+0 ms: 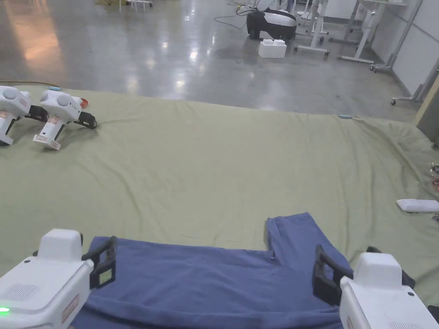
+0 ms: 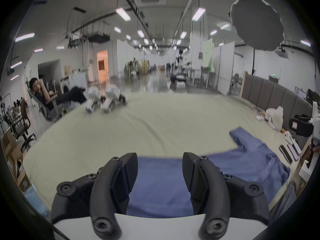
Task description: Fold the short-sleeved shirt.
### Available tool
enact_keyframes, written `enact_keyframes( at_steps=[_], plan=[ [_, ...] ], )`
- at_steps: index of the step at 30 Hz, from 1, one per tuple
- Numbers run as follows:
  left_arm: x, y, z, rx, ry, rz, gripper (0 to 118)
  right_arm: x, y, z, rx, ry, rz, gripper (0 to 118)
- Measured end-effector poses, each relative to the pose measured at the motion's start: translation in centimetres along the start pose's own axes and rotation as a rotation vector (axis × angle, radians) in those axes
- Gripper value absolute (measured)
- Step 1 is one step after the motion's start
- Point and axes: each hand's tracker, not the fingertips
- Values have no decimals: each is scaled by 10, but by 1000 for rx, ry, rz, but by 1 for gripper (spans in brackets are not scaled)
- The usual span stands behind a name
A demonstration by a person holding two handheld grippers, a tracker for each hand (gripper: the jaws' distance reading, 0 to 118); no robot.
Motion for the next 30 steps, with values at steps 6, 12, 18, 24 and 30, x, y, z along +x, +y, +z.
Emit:
enact_keyframes(
  at_steps=[6,12,18,24,30],
  plan=[
    [26,28,4,183,69,-40,31,-27,27,-10,163,-1,-27,19],
    [26,31,10,236,59,-19,0,-37,31,-9,223,-8,-41,1],
    [4,26,-13,140,60,-7,0,-37,27,-16,203,-14,-41,1],
    [-49,12,-104,-207,19,58,0,-30,13,-30,127,-15,-23,1],
    [-88,3,-186,-458,-60,143,3,-19,-1,-46,37,-53,-10,1]
  ],
)
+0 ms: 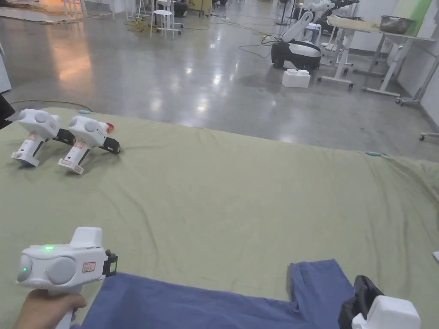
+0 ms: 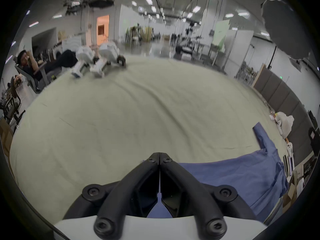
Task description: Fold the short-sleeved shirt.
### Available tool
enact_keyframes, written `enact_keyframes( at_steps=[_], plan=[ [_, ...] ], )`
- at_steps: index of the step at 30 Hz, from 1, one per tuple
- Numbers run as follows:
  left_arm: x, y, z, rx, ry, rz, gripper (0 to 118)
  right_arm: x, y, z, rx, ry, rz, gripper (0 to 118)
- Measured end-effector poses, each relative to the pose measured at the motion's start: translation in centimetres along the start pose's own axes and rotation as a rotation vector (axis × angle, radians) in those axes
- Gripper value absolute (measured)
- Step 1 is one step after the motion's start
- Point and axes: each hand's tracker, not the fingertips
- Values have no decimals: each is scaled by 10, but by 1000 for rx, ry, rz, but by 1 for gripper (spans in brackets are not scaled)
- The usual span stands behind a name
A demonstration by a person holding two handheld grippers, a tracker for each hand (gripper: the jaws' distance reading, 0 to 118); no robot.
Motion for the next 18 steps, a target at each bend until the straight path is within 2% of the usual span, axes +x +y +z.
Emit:
enact_keyframes(
  at_steps=[2,4,5,8,13,14,16,18],
  plan=[
    [-5,6,-18,-45,17,-11,21,6,-4,-5,-26,-10,4,1],
    [-11,11,-36,-120,20,-9,56,11,-7,-8,-53,-21,0,1],
    [-12,12,-43,-153,34,-8,65,13,-9,-9,-63,-29,2,1],
    [-13,12,-59,-204,42,-20,68,21,-15,-13,-94,-50,7,1],
    [-1,7,-69,-228,81,-63,46,32,-24,-22,-152,-71,-3,1],
    [1,6,-69,-226,90,-68,37,35,-26,-24,-167,-73,-5,1],
    [8,4,-67,-202,87,-106,6,41,-29,-31,-197,-74,-18,1],
    [15,-2,-65,-181,48,-141,2,51,-31,-44,-260,-52,-47,3]
  ],
)
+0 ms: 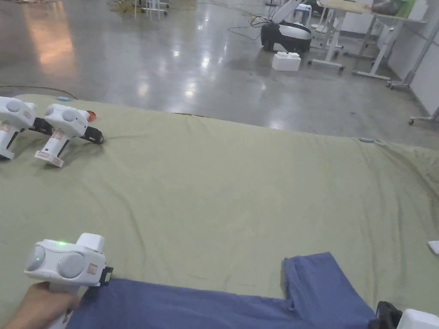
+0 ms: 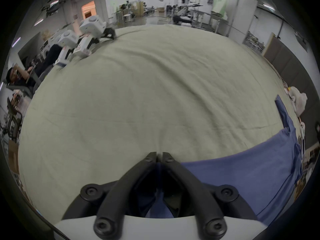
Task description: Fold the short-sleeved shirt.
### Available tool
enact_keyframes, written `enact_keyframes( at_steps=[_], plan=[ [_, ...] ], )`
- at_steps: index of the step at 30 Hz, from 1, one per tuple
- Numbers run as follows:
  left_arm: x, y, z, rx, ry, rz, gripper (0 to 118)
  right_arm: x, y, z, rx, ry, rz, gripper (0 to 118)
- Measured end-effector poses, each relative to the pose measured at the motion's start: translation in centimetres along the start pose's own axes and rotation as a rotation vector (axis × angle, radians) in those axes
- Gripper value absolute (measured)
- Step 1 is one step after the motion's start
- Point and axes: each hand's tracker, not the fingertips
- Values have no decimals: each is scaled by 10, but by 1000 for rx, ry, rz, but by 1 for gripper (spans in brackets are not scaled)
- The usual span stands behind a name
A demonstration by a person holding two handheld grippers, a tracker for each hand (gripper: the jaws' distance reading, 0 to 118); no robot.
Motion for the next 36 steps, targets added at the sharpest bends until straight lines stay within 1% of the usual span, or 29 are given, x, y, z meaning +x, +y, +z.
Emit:
enact_keyframes(
  at_steps=[1,2,3,4,5,6,7,8,9,11,12,13,15,16,17,19,21,22,23,24,27,30,32,33,35,36],
  plan=[
    [3,-3,0,3,9,-17,2,6,2,-8,-29,3,-19,5],
    [4,-5,1,7,22,-29,2,11,5,-18,-70,13,-30,5],
    [4,-6,3,19,20,-19,2,18,10,-29,-119,9,-31,7],
    [2,-8,8,33,15,-7,1,24,14,-43,-175,24,-30,13],
    [0,-9,12,45,8,11,1,31,18,-55,-221,45,-36,27],
    [-1,-10,17,61,-2,28,1,37,21,-72,-280,52,-17,50],
    [-1,-11,22,76,-9,38,1,43,24,-88,-334,73,-3,64],
    [-3,-12,27,93,-12,44,0,46,26,-101,-358,77,5,69],
    [-3,-13,33,120,-18,42,0,48,28,-116,-397,82,41,69],
    [-2,-15,44,149,-23,42,0,50,29,-141,-437,79,78,69],
    [-2,-16,48,171,-21,45,0,51,29,-155,-480,87,110,69],
    [-2,-18,54,213,-21,50,0,53,27,-168,-522,108,105,68],
    [-1,-21,62,231,-27,50,0,57,23,-188,-600,139,47,66],
    [1,-21,64,230,-20,49,0,57,21,-196,-612,126,34,63],
    [2,-23,66,237,-13,44,0,56,19,-201,-607,131,48,59],
    [3,-25,70,244,-16,37,0,53,14,-211,-647,130,91,43],
    [4,-24,69,236,-18,36,0,50,11,-216,-672,135,83,24],
    [4,-24,69,234,-14,33,0,46,11,-214,-667,146,85,17],
    [4,-24,69,234,-11,33,0,43,13,-213,-666,145,92,6],
    [3,-23,67,229,-11,35,0,41,13,-212,-666,142,98,1],
    [3,-23,66,223,-12,45,0,39,13,-204,-650,130,119,1],
    [4,-25,74,228,-14,60,0,46,20,-189,-587,127,71,0],
    [5,-25,82,233,-17,57,0,51,28,-174,-529,133,71,0],
    [5,-26,87,238,-19,53,0,54,31,-165,-513,143,80,0],
    [2,-28,98,263,-32,55,0,60,42,-143,-445,176,36,0],
    [1,-29,106,273,-40,66,0,63,47,-131,-433,183,35,0]
  ],
)
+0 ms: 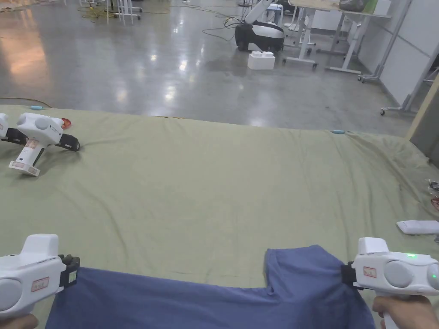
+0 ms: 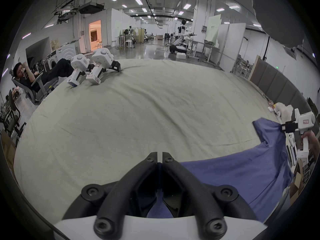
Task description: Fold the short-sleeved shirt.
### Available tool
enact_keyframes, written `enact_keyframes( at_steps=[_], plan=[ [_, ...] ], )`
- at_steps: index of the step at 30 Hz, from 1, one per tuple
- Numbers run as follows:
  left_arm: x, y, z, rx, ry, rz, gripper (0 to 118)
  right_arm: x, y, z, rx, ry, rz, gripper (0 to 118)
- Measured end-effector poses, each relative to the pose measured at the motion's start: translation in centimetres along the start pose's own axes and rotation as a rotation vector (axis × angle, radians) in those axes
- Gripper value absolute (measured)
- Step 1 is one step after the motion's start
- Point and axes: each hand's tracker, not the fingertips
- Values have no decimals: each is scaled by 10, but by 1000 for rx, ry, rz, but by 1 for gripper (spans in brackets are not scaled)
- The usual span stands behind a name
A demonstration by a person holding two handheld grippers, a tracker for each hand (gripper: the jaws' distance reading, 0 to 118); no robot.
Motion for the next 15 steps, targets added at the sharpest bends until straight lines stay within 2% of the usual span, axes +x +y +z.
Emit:
enact_keyframes(
  at_steps=[4,15],
  plan=[
    [-6,0,28,44,-27,31,0,-4,-6,52,80,-9,66,0],
    [-23,-44,97,97,-81,9,0,-3,-76,156,159,-29,124,0]
  ],
)
